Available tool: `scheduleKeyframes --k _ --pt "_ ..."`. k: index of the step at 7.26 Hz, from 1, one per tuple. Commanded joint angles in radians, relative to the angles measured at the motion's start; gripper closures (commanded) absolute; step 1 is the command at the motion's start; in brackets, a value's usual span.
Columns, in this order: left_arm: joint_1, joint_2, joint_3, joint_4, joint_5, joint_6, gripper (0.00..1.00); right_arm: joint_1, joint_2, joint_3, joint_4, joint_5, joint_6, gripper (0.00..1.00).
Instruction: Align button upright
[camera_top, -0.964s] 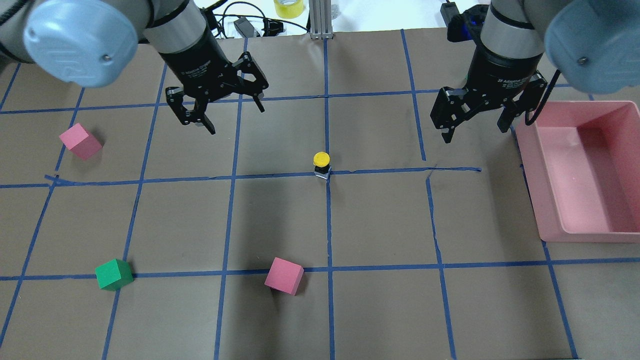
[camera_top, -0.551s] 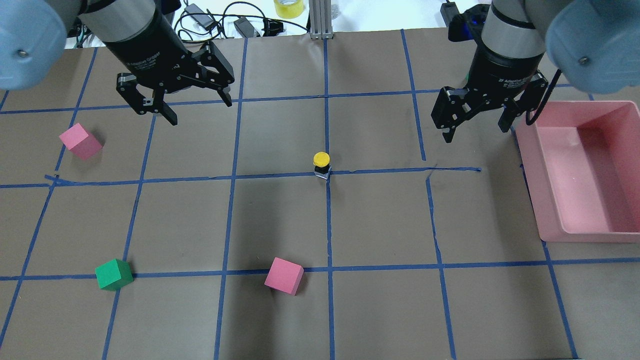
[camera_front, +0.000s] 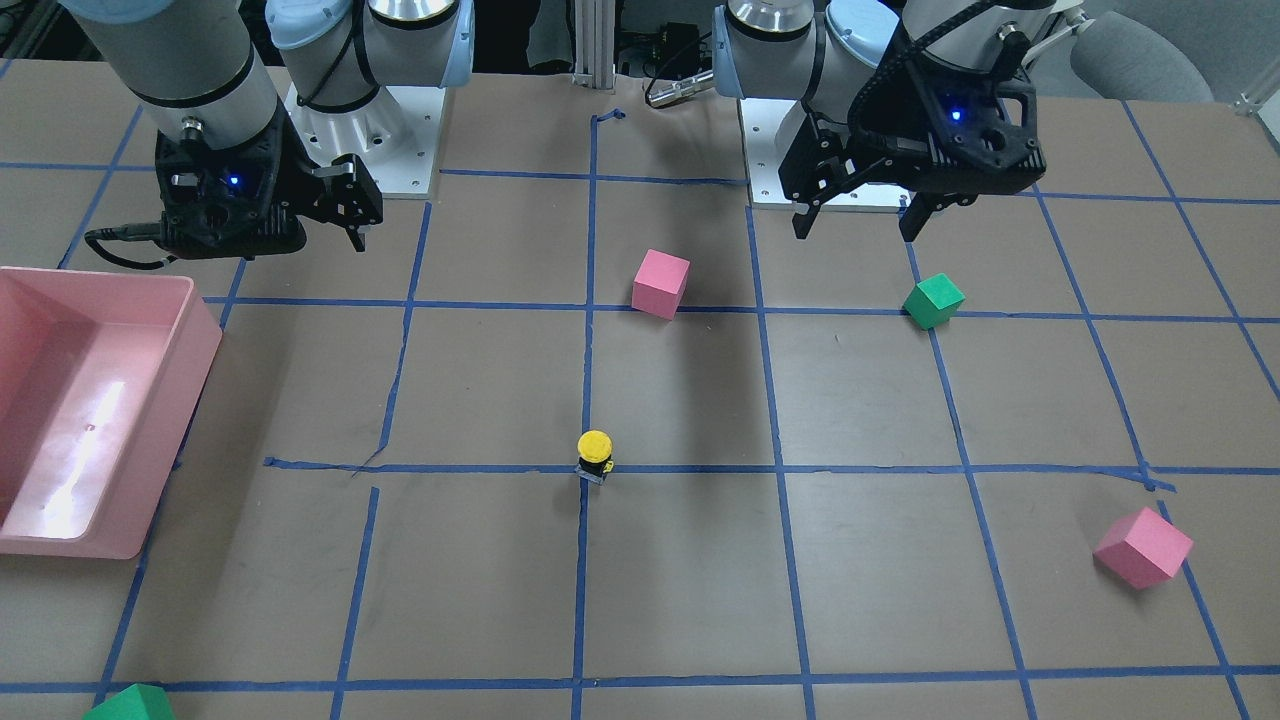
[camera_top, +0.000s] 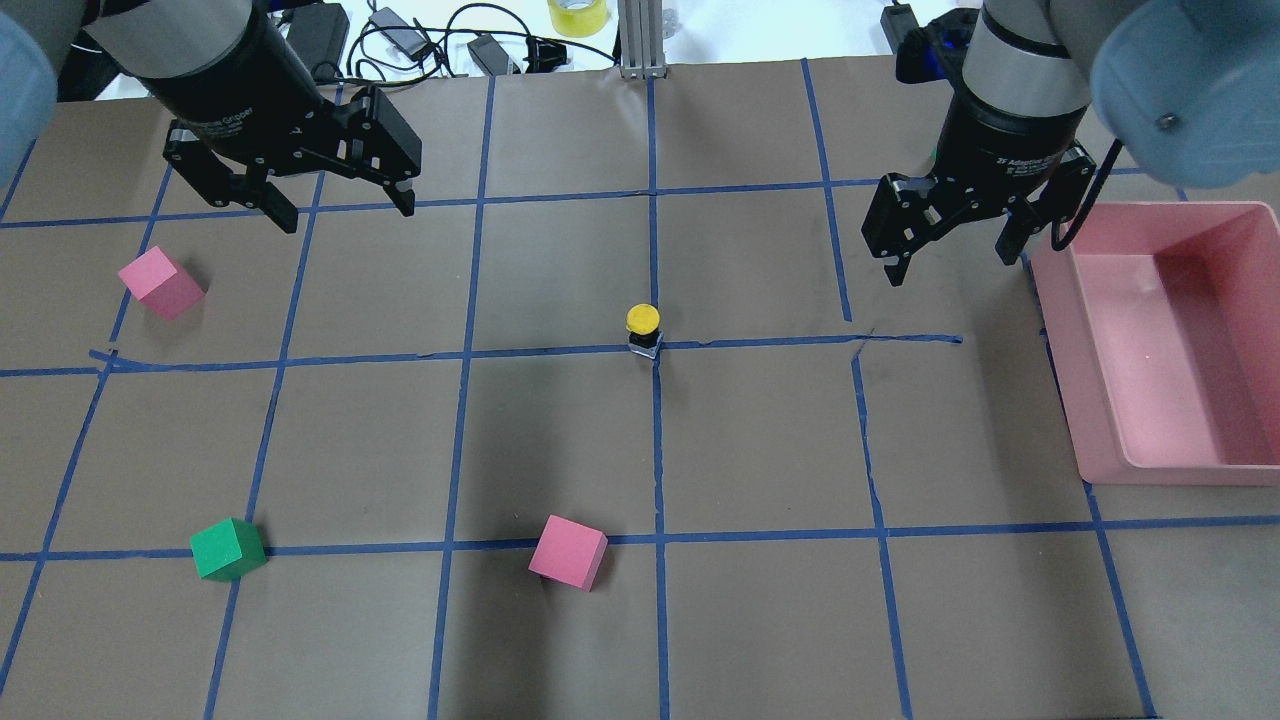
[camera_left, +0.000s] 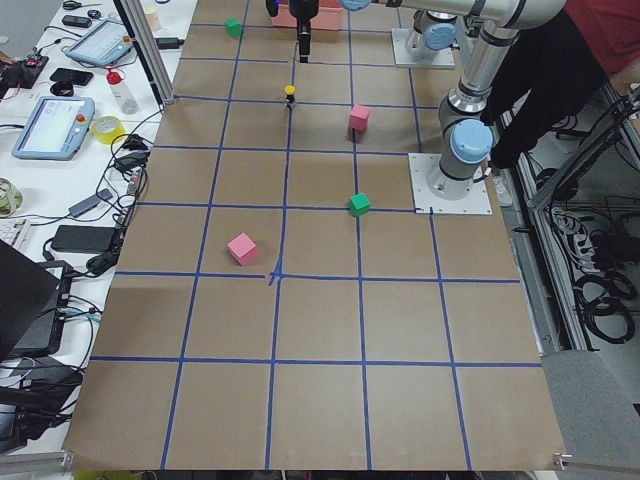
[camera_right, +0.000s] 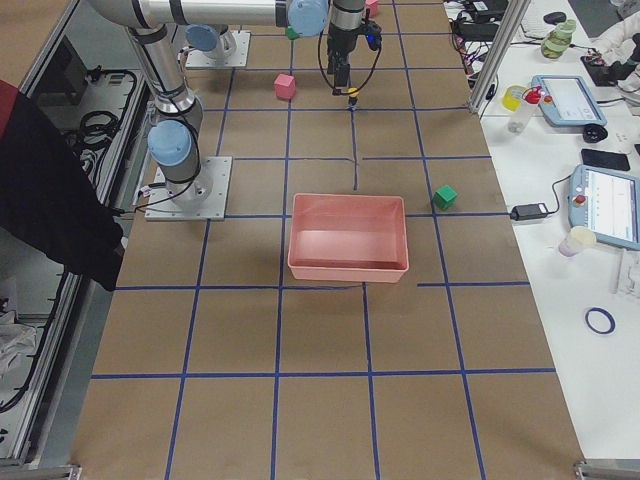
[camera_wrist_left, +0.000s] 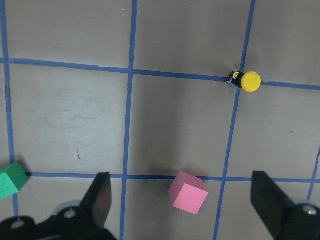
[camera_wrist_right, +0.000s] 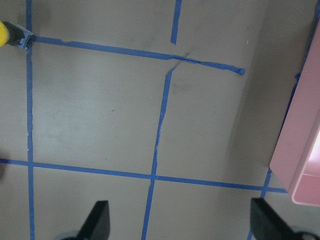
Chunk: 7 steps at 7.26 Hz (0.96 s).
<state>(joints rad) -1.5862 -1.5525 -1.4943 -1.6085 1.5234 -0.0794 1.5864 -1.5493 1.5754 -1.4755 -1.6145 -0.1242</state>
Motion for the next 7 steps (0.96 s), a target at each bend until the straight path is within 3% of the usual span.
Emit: scheduleKeyframes --k 1,3,7 --pt "0.000 0.014 -0.050 0.124 0.029 0.004 0.00 0.000 0.000 0.000 0.000 -0.001 0.000 0.00" --pt "0.000 0.025 -0.069 0.170 0.111 0.004 0.00 0.001 0.002 0.000 0.000 0.007 0.000 0.00" --pt "0.002 0.029 -0.078 0.170 0.115 -0.003 0.00 0.001 -0.002 0.000 -0.002 0.005 0.002 0.00"
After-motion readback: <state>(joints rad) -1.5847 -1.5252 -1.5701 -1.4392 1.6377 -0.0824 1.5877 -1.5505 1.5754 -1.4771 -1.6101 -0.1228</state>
